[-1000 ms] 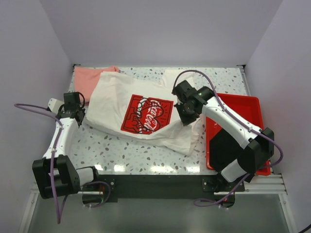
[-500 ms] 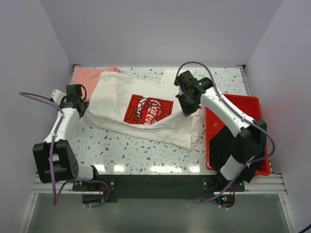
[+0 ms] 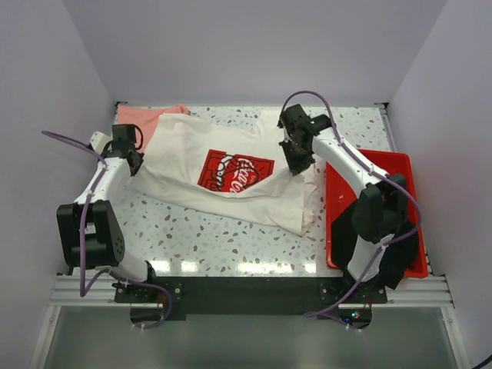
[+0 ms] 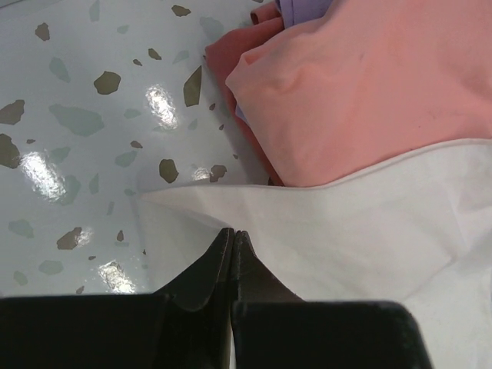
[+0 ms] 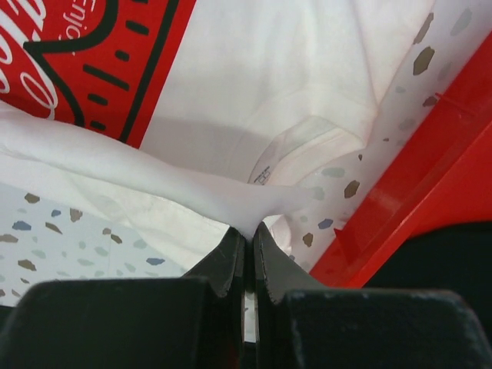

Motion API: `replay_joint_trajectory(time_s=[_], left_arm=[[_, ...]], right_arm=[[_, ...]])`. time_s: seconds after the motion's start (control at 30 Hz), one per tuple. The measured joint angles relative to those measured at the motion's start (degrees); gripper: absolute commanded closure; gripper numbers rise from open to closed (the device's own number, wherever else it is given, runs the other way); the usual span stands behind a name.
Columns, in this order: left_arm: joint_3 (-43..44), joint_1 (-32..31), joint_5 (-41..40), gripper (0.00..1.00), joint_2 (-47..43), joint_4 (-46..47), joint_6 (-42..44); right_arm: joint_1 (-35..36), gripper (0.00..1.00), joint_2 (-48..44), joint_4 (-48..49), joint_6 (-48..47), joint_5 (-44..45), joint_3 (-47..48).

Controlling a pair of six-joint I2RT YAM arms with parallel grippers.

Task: Fold and stack the t-shirts
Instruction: Fold the tshirt

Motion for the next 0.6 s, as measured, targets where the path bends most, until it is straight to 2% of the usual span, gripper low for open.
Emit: replay_joint_trajectory(time_s=[0.13,0.17,0.23,0.27,0.33,0.4,0.43,0.53,0.6], left_arm=[[0.28,0.0,-0.04,1.0,2.23,1.14,0.44],[0.31,0.0,-0.02,0.85,2.73,1.6,0.59],[0.59,0.0,0.04,0.68,3.67,1.97,1.6],[0.92,0.0,0.11,0.48,4.09,2.03,1.99],[1.73,0.0,0.37,0.3,4.48,1.95,3.02],[2.62,0.0,0.39,0.01,4.13,1.99,4.09],[2.8,0.0,0.39,0.0,3.78,2.08,4.0],[2.58,0.0,0.39,0.0,-0.09,1.27,4.85],[0.96,0.0,0.42,0.0,-4.76,1.51,5.09]], right_arm=[[-1.11,0.95,4.92,1.29,0.0,-0.52,2.89],[-1.44,0.86,6.38,1.68,0.04,-0.9,3.74],[-2.14,0.7,9.33,2.47,0.09,-1.29,5.53],[-2.58,0.56,11.34,2.45,0.28,-1.49,7.17],[-3.52,0.42,15.63,2.54,0.42,-1.38,11.43],[-4.26,0.17,19.15,2.32,0.37,-0.9,15.65],[-4.55,0.01,20.37,2.58,0.2,-0.61,17.16],[-5.09,0.01,19.93,3.28,0.15,-0.37,16.55],[-5.16,0.01,16.02,6.01,0.22,-1.77,11.1]])
